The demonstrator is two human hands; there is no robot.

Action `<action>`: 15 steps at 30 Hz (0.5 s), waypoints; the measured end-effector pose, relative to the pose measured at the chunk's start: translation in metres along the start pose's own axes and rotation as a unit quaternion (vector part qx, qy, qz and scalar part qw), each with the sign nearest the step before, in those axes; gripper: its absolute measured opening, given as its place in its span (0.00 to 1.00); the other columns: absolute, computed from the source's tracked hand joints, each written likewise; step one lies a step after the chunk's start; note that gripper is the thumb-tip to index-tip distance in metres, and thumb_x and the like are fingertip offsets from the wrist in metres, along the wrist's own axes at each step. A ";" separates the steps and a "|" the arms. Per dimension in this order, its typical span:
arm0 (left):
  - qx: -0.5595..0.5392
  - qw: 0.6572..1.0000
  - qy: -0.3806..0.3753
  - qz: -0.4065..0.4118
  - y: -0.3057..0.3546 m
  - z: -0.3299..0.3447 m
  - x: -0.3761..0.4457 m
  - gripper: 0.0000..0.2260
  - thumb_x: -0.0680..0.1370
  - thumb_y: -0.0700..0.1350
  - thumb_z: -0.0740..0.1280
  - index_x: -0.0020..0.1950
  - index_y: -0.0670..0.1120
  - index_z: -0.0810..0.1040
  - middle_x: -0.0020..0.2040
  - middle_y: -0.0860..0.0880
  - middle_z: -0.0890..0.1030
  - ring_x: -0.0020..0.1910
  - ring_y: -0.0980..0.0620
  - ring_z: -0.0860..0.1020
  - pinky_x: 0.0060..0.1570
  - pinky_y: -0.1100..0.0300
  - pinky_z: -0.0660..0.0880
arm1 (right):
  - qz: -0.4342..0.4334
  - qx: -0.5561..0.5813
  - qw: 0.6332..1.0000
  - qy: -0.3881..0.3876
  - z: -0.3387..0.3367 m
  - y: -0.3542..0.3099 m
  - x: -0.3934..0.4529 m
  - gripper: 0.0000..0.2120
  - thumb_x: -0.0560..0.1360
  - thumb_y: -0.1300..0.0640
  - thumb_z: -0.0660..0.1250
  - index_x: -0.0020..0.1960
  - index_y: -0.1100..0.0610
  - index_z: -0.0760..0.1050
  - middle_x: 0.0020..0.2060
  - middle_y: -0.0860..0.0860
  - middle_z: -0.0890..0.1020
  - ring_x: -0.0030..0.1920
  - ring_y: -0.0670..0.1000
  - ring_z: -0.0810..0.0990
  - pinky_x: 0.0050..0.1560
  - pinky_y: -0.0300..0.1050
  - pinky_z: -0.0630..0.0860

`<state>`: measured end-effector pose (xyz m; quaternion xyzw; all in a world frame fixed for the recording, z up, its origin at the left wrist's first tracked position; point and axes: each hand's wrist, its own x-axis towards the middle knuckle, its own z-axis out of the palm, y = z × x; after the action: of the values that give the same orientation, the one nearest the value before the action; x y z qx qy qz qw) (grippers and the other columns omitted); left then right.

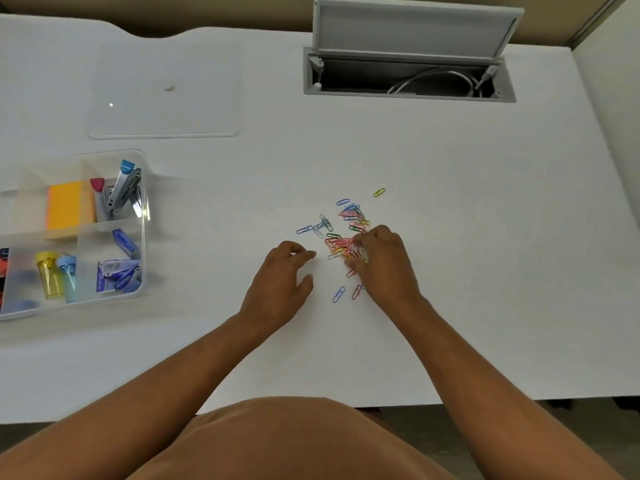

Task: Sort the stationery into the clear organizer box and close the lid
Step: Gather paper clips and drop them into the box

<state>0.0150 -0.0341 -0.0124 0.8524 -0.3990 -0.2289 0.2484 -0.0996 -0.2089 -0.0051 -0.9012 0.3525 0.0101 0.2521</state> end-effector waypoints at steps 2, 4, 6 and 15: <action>-0.023 1.000 -0.001 -0.018 0.004 0.000 0.002 0.20 0.81 0.44 0.69 0.73 0.47 0.76 0.66 0.49 0.75 0.63 0.50 0.76 0.63 0.54 0.77 | -0.024 -0.014 1.000 0.011 0.001 0.001 0.001 0.17 0.80 0.53 0.71 0.67 0.56 0.79 0.60 0.53 0.78 0.60 0.54 0.75 0.60 0.47 0.76; -0.053 0.998 0.003 -0.034 0.009 0.001 0.003 0.19 0.80 0.43 0.70 0.72 0.47 0.78 0.64 0.49 0.77 0.58 0.51 0.78 0.58 0.56 0.78 | -0.043 -0.024 0.999 0.023 0.001 0.002 0.003 0.14 0.81 0.54 0.69 0.65 0.57 0.81 0.59 0.54 0.81 0.59 0.55 0.77 0.60 0.48 0.78; -0.091 0.994 0.012 -0.054 0.015 0.002 0.005 0.17 0.79 0.42 0.71 0.69 0.47 0.80 0.60 0.50 0.79 0.54 0.53 0.79 0.56 0.57 0.78 | -0.048 -0.009 0.998 0.031 -0.001 0.004 0.004 0.12 0.81 0.56 0.69 0.63 0.58 0.82 0.57 0.56 0.83 0.58 0.56 0.81 0.60 0.49 0.79; -0.679 0.667 -0.080 -0.297 0.060 0.006 0.021 0.14 0.85 0.48 0.64 0.65 0.42 0.81 0.57 0.41 0.86 0.55 0.45 0.86 0.55 0.51 0.83 | 0.009 0.190 0.980 0.057 -0.017 -0.014 -0.006 0.07 0.75 0.57 0.73 0.51 0.51 0.88 0.44 0.44 0.88 0.44 0.41 0.84 0.49 0.36 0.81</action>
<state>-0.0101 -0.0853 0.0151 0.5002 0.1224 -0.5651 0.6445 -0.0978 -0.2041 0.0175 -0.8329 0.3696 -0.1066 0.3979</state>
